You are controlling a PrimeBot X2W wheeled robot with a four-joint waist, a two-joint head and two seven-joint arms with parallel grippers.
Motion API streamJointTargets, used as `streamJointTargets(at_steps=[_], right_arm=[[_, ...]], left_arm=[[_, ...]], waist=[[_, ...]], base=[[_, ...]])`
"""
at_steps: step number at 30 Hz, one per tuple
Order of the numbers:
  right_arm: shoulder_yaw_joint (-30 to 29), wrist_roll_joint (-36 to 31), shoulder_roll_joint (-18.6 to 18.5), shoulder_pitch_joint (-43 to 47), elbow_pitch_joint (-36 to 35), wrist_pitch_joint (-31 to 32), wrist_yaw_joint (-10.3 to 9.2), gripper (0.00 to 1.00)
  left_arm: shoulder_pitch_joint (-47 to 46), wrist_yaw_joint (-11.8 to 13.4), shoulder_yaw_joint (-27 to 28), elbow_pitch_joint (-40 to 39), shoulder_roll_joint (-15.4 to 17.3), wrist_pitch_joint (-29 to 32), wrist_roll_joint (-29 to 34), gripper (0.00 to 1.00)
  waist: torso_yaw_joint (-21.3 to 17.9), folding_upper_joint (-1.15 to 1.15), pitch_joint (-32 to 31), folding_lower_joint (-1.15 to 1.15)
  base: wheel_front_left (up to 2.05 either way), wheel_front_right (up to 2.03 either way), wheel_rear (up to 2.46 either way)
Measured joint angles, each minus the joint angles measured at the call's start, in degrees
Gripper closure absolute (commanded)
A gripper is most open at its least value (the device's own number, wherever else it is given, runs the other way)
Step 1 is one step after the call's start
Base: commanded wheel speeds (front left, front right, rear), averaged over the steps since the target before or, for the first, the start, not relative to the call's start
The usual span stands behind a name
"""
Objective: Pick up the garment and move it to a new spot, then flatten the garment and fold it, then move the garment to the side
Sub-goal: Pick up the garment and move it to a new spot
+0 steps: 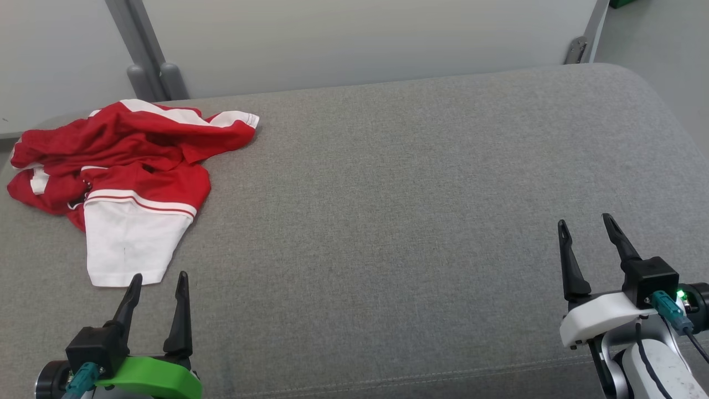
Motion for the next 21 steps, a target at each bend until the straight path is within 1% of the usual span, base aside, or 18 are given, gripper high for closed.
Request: streamJointTargets(at_steps=[6,12,16,17,18,21], right_arm=[[-0.7,0.0,0.0,0.0,0.0,0.0,0.0,0.0],[-1.7,0.0,-0.3,0.6,-0.2,0.0,0.01,0.0],[-1.5,0.0,-0.3,0.7,-0.2,0.0,0.78,0.0],[-1.5,0.0,-0.3,0.7,-0.2,0.0,0.78,0.0],[-0.9,0.0,-0.2,0.6,-0.2,0.0,1.15,0.0],[0.4,0.0,0.2,0.5,0.0,0.0,2.37,0.0]], left_arm=[[0.0,-0.5,-0.1,0.4,-0.2,0.0,0.1,0.0],[-0.2,-0.9,-0.9,0.8,-0.8,0.0,0.5,0.0],[-0.2,-1.0,-0.6,1.1,-0.8,0.0,0.6,0.0],[-0.2,-1.0,-0.6,1.1,-0.8,0.0,0.6,0.0],[-0.2,-1.0,0.2,1.1,-0.9,0.0,0.6,0.0],[0.0,-0.9,1.6,1.1,-0.9,0.0,0.6,0.0]], waist=[[0.3,0.0,0.0,0.0],[2.2,0.0,0.0,0.0],[4.4,0.0,-0.2,0.0],[4.4,0.0,-0.2,0.0],[5.7,0.0,-0.2,0.0],[7.8,0.0,-0.4,0.0]], base=[[0.0,0.0,0.0],[0.0,0.0,0.0],[0.0,0.0,0.0],[0.0,0.0,0.0],[0.0,0.0,0.0],[0.0,0.0,0.0]])
